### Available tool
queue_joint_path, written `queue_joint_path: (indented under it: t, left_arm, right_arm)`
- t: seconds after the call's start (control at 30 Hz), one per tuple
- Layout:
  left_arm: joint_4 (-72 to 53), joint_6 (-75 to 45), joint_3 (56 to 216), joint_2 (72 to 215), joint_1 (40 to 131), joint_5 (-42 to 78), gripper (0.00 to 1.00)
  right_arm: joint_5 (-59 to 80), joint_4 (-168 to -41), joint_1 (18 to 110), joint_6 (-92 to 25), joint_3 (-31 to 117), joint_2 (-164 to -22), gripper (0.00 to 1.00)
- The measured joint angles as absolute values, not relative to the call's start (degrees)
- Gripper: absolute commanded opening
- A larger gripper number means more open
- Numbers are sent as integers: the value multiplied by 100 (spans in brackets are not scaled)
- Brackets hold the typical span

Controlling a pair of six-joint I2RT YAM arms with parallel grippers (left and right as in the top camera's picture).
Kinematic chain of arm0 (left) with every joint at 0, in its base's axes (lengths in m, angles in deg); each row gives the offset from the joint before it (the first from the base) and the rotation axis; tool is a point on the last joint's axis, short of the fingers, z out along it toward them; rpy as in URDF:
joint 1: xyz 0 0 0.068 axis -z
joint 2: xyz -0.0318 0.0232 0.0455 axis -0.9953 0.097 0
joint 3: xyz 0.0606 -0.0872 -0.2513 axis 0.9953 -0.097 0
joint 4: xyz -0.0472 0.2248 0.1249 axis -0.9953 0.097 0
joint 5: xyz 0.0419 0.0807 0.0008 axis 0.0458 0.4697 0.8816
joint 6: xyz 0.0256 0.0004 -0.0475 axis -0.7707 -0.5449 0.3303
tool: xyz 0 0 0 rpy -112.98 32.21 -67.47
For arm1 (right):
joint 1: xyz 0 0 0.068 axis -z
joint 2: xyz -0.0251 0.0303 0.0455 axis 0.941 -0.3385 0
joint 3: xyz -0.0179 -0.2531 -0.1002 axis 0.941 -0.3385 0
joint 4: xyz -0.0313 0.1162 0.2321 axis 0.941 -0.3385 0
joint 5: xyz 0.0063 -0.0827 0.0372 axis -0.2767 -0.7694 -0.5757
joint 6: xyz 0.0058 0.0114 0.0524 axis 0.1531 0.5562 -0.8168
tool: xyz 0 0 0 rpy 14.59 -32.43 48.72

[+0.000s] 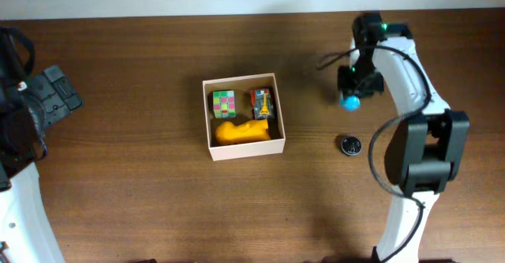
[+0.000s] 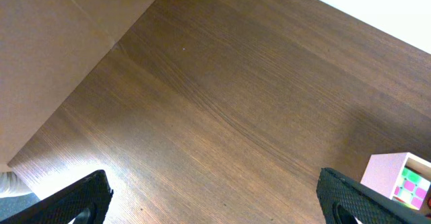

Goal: Pack container
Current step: 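Carry the blue ball into the box and release it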

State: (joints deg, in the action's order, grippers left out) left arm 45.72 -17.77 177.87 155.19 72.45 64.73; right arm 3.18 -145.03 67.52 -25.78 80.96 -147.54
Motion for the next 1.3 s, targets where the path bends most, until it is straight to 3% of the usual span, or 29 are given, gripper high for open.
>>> queue_joint_path:
  t: [0.33, 0.6, 0.8, 1.17, 1.3]
  left_arm:
    - [4572, -1777, 17787, 15519, 7245, 6473, 99]
    - [4572, -1777, 17787, 15519, 7245, 6473, 99]
    - [4572, -1777, 17787, 15519, 7245, 6473, 99]
    - [4572, -1777, 17787, 15519, 7245, 6473, 99]
    - [4572, -1777, 17787, 15519, 7245, 6473, 99]
  right_arm:
    - [827, -14868, 5154, -2626, 9263, -13167, 20]
    - [578, -14343, 4094, -2729, 8841, -13731, 21]
    - [445, -14017, 3781, -2613, 8360, -14461, 29]
    - [392, -13456, 3751, -2445, 8341, -14612, 29]
    - [534, -13259, 3751, -2381, 8341, -14612, 55]
